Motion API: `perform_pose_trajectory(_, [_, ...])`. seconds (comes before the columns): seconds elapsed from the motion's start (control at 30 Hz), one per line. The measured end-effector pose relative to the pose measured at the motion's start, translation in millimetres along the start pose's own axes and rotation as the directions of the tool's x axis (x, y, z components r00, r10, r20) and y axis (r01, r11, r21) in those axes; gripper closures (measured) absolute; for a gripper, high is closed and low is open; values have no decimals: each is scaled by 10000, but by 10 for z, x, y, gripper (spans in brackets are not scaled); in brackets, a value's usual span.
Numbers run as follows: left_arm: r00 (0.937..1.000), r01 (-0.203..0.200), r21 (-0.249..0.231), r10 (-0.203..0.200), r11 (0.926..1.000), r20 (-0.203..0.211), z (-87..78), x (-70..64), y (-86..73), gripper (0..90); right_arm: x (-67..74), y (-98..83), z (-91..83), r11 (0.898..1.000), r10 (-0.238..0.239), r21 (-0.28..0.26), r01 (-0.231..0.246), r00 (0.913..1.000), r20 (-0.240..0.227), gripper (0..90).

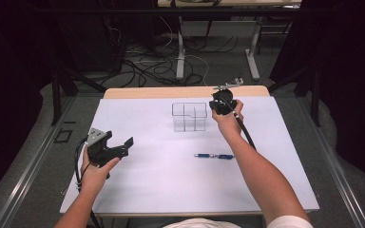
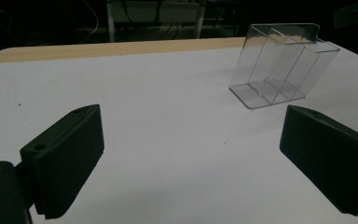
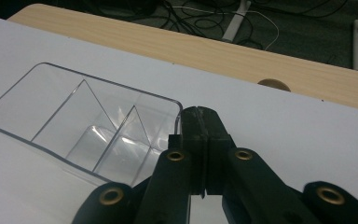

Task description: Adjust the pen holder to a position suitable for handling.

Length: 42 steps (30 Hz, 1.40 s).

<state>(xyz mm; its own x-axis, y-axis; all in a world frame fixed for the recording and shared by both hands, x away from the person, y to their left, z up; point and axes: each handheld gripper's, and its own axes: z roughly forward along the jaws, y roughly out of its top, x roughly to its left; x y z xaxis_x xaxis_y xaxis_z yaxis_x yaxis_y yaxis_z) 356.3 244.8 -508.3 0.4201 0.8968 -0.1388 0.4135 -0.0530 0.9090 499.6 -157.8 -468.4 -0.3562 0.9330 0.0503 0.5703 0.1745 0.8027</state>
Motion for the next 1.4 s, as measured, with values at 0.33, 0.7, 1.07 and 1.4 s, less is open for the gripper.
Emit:
perform_pose_trajectory(0.33, [9999, -102, 117, 104, 9999, -114, 10, 10, -10, 47, -30, -68, 190, 9983, 392, 433, -392, 9992, 9, 900])
perform_pose_trajectory(0.7, [9996, -277, 156, 278, 9995, -63, 30, -6, -24, 3, 12, -117, 290, 9961, 576, 665, -572, 9983, -29, 900])
perform_pose_trajectory(1.07, [9996, -271, 198, 271, 9994, -22, 29, -6, -26, 2, 31, -127, 296, 9949, 691, 737, -690, 9976, 16, 900])
perform_pose_trajectory(1.4, [9996, -271, 162, 271, 9995, -10, 30, -3, -25, 3, 86, -142, 294, 9933, 815, 824, -814, 9967, 25, 900])
